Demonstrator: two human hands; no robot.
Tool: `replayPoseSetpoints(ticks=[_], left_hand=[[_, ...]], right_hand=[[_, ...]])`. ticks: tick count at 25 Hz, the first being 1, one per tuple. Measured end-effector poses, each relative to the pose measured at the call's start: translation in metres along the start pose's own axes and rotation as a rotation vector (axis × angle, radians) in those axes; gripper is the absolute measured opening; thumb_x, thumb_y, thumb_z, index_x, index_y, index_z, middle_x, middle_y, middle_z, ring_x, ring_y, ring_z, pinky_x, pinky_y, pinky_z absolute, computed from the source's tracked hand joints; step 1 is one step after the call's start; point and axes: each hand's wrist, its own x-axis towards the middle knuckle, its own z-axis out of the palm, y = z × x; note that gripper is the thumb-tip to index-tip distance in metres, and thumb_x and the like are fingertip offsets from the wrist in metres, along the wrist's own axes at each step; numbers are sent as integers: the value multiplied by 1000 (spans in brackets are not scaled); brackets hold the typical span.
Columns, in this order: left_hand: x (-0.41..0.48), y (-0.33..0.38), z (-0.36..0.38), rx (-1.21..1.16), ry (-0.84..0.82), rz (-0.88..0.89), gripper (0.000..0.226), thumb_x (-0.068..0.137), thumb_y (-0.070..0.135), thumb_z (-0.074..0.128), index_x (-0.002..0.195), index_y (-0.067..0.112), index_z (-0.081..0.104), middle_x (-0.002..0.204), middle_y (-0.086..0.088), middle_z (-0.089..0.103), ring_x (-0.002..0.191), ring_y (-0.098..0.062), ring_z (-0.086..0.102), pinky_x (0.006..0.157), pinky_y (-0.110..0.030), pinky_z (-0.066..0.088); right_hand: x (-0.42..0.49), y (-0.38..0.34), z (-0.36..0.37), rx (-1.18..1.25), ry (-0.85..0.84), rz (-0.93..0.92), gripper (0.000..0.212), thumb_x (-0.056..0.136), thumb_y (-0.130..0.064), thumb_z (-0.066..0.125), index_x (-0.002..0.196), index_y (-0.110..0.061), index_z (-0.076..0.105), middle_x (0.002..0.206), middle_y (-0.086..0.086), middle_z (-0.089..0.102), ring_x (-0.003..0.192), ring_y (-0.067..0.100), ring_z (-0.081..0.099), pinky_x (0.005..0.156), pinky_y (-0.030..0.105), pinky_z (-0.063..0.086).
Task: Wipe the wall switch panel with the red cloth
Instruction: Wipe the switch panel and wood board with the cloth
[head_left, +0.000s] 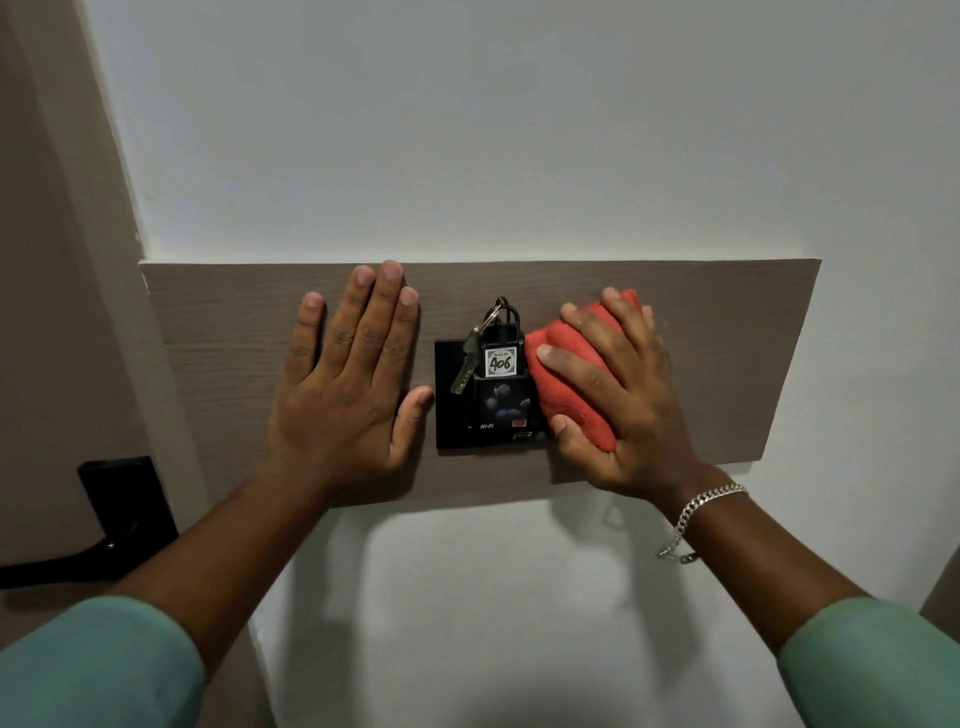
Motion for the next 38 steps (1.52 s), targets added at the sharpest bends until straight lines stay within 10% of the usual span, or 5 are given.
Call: replayPoseSetpoints(ticks=[12,22,29,38], left_hand=[[0,1,1,-13,21,5,78,94,46,34,156,3,14,165,-15,8,154,-28,4,124,-51,6],[-1,1,1,-8,14,-4,78,94,46,36,156,3,14,165,-16,11,154,-29,5,123,-52,8],[1,1,-4,0,-16,-2,79,94,46,36,156,3,15,164,-16,11,154,-29,5,123,-52,8],[1,1,-5,0,-15,-12,79,93,46,37,155,2,17,163,-18,16,153,-30,10,121,-54,13]], right_hand=[[-32,-92,83,68,506,909,68,97,-51,38,153,-14,29,166,15,22,157,34,9,121,64,21],[-26,-59,64,55,468,738,58,99,-42,39,149,-13,36,163,18,29,156,37,14,118,67,22],[-33,-11,32,-163,134,105,52,97,-47,44,145,-26,38,154,20,33,148,49,24,118,69,24],[-49,-53,43,173,545,817,50,96,-36,47,146,-30,41,155,-3,42,149,26,35,115,61,37]])
